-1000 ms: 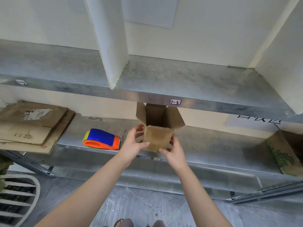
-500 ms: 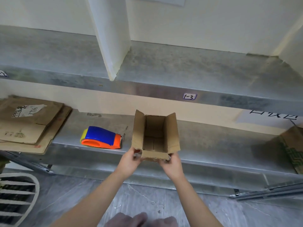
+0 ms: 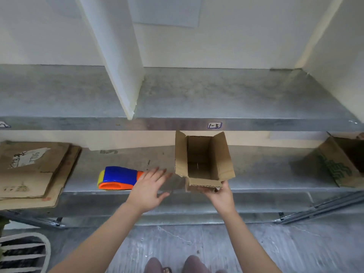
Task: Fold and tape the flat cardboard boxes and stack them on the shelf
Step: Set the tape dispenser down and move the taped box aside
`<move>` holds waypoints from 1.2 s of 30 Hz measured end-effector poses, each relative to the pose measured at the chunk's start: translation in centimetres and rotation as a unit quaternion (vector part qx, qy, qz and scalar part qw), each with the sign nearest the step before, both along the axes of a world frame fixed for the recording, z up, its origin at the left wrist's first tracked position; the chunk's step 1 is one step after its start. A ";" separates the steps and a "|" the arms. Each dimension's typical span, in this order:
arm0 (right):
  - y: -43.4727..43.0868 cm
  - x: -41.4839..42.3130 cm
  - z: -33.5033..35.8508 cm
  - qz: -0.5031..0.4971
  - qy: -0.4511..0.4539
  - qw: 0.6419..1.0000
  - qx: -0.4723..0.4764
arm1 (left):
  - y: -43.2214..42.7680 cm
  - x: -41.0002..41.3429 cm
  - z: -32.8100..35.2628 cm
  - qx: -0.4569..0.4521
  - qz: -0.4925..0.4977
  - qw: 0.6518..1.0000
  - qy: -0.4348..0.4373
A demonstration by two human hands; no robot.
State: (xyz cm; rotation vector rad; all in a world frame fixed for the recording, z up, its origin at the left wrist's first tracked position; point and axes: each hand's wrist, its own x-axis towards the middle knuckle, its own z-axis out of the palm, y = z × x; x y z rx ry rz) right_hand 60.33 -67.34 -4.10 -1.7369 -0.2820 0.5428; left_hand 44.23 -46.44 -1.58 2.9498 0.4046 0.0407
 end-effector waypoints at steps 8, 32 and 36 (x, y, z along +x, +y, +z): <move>-9.8 6.5 2.4 -0.036 -0.026 0.999 -0.008 | -6.6 9.7 1.0 0.047 -0.094 0.994 -0.001; -35.3 31.0 0.5 -0.052 0.033 0.991 -0.117 | -33.2 37.0 -1.7 -0.196 -0.055 0.978 0.050; -35.3 32.0 0.2 -0.060 0.026 0.991 -0.116 | -35.9 39.4 -2.7 -0.464 0.037 0.884 0.044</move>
